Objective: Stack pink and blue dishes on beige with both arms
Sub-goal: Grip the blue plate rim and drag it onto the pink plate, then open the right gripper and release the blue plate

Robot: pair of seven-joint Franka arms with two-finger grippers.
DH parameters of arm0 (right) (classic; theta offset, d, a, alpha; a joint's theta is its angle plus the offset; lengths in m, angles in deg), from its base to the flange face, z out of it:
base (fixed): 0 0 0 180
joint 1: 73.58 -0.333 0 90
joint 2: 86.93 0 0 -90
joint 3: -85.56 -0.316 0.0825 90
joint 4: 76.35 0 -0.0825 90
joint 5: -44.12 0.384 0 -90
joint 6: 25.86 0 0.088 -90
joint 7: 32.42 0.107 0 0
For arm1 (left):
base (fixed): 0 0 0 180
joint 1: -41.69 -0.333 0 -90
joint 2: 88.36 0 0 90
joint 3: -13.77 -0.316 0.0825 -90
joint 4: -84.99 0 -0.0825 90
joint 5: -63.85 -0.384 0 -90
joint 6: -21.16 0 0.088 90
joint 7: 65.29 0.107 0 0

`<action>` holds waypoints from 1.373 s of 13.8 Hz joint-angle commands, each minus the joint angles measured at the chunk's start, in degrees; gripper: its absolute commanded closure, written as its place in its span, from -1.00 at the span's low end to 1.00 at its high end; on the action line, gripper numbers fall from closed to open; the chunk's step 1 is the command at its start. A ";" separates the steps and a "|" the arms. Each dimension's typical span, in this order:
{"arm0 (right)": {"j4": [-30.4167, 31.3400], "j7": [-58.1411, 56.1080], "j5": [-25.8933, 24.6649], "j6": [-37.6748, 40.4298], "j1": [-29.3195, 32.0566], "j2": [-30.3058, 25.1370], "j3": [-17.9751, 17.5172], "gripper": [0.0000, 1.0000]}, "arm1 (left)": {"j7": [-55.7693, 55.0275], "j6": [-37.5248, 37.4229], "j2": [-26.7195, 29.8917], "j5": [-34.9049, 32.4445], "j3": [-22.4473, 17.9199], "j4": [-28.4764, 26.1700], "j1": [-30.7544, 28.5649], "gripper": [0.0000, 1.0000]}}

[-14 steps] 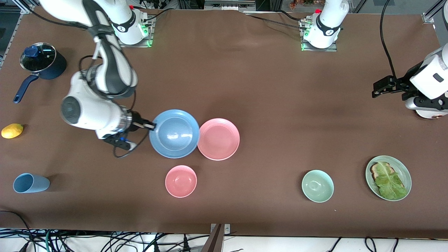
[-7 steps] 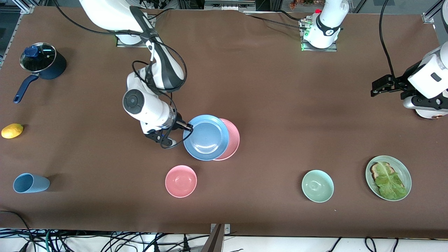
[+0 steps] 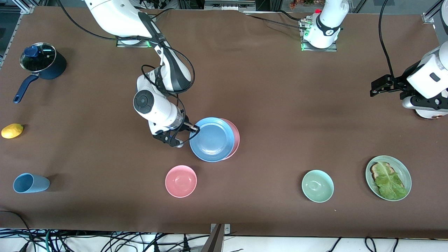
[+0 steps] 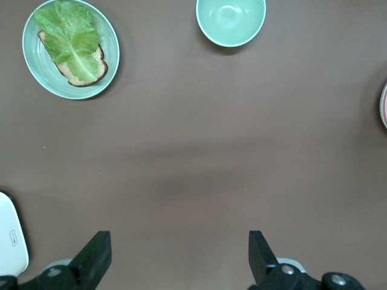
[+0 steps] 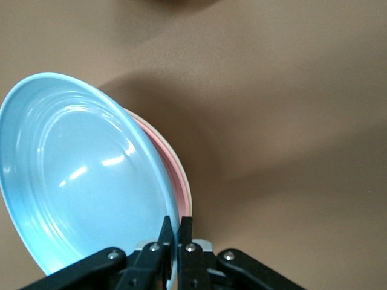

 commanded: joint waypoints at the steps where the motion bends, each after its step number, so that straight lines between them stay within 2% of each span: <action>1: -0.47 0.06 1.13 -1.22 -0.82 0.72 0.01 1.00 | 0.51 -0.57 0.18 -1.62 0.26 0.29 0.19 -1.00; 5: -0.47 0.06 1.13 -1.22 -1.44 1.42 0.01 0.95 | 0.51 -0.57 0.18 -1.62 0.26 0.37 0.28 -1.00; 6: -0.47 -0.03 1.13 -1.13 -1.44 1.43 0.01 0.24 | 0.51 -0.57 0.18 -1.62 0.26 0.37 0.28 -1.00; 7: -0.64 -0.20 1.13 -1.13 -1.44 1.34 0.01 -0.56 | 0.51 -0.57 0.18 -1.53 0.26 0.37 0.28 -1.00; 8: -0.73 -0.12 0.96 -1.04 -1.44 1.08 0.10 -1.00 | 0.51 -0.57 0.18 -1.44 0.35 0.37 0.28 -1.00; 11: -0.64 0.15 0.26 1.06 -1.35 -1.20 0.89 -1.00 | 0.51 -0.57 0.18 -1.27 0.35 0.46 0.28 -1.00; 13: -0.90 -0.03 -0.97 4.92 -1.35 -2.96 3.60 -1.00 | 0.51 -0.57 0.18 -1.18 0.35 0.46 0.28 -1.00; 17: -0.99 -0.38 -12.82 15.89 -1.26 -9.98 5.98 -1.00 | 0.51 -0.57 0.09 -1.18 0.26 0.46 0.28 -1.00; 19: -0.99 -5.18 -17.74 21.52 -1.26 -14.11 7.48 -1.00 | 0.51 -0.57 0.00 -1.18 0.35 0.46 0.28 -1.00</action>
